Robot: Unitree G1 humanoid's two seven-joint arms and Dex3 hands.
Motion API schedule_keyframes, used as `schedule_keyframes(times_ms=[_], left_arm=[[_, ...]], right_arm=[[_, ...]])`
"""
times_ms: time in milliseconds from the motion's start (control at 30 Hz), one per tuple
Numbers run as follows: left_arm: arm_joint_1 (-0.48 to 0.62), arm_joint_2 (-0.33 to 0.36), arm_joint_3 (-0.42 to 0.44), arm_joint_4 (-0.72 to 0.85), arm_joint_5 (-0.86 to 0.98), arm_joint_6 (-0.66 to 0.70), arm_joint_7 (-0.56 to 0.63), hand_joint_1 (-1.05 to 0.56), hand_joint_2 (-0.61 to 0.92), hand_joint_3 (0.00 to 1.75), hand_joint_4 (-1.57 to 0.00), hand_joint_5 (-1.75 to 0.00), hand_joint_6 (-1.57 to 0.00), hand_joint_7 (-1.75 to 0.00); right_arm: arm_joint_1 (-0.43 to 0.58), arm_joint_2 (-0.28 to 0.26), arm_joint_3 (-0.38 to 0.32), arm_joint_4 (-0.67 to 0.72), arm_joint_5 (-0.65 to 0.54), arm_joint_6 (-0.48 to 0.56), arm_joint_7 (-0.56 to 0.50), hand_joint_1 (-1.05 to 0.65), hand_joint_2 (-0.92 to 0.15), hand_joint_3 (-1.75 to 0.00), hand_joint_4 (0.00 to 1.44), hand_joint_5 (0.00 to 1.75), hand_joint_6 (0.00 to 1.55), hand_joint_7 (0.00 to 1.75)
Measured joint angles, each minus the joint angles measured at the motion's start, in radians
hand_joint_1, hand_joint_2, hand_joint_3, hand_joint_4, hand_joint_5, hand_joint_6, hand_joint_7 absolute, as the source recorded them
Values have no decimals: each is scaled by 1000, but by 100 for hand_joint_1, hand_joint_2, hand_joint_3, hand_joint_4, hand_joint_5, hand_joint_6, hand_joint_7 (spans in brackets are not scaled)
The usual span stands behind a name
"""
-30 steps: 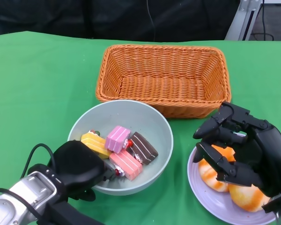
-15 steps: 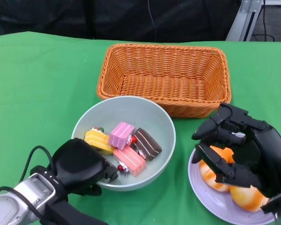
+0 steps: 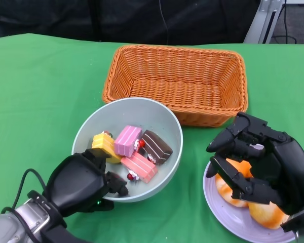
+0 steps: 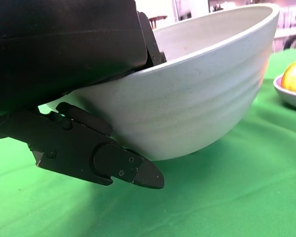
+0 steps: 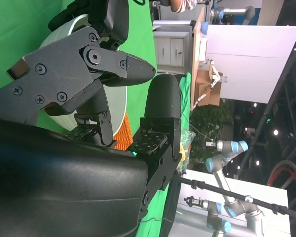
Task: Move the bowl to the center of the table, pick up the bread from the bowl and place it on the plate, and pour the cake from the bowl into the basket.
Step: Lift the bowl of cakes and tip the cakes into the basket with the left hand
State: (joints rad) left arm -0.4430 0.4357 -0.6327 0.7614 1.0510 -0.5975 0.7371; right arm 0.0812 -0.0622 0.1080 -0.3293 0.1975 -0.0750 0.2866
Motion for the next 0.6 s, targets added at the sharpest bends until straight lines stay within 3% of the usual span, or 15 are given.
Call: schedule_keyframes(times_ms=[133, 233, 300, 367, 533, 600], left_arm=[[-3, 20, 0, -6, -1, -73, 50, -28, 92, 23, -68, -175, -53, -167], [-2, 50, 3, -31, -1, -111, 69, -28, 92, 22, -67, -175, -56, -159], [12, 83, 13, -75, -4, -142, 81, -27, 92, 18, -68, -172, -66, -139], [28, 110, 28, -117, -9, -165, 89, -27, 92, 16, -68, -170, -69, -132], [103, 178, 97, -240, -62, -204, 60, -26, 92, 8, -77, -148, -88, -85], [131, 200, 129, -286, -84, -210, 32, -26, 92, 6, -79, -141, -92, -75]], right_arm=[[0, 0, 2, 0, -4, 0, -1, -24, -59, -79, 66, 146, 60, 122], [0, 0, 2, 3, -12, -3, -2, -23, -58, -80, 66, 146, 60, 121], [1, 1, 3, 5, -12, -6, -2, -22, -58, -83, 66, 145, 60, 118], [2, 1, 2, 8, -12, -13, -1, -21, -57, -84, 66, 144, 61, 116], [0, 1, 2, 27, -16, -34, -1, -21, -55, -88, 68, 142, 65, 110], [-1, 2, 3, 30, -18, -35, -2, -21, -55, -88, 69, 141, 66, 108]])
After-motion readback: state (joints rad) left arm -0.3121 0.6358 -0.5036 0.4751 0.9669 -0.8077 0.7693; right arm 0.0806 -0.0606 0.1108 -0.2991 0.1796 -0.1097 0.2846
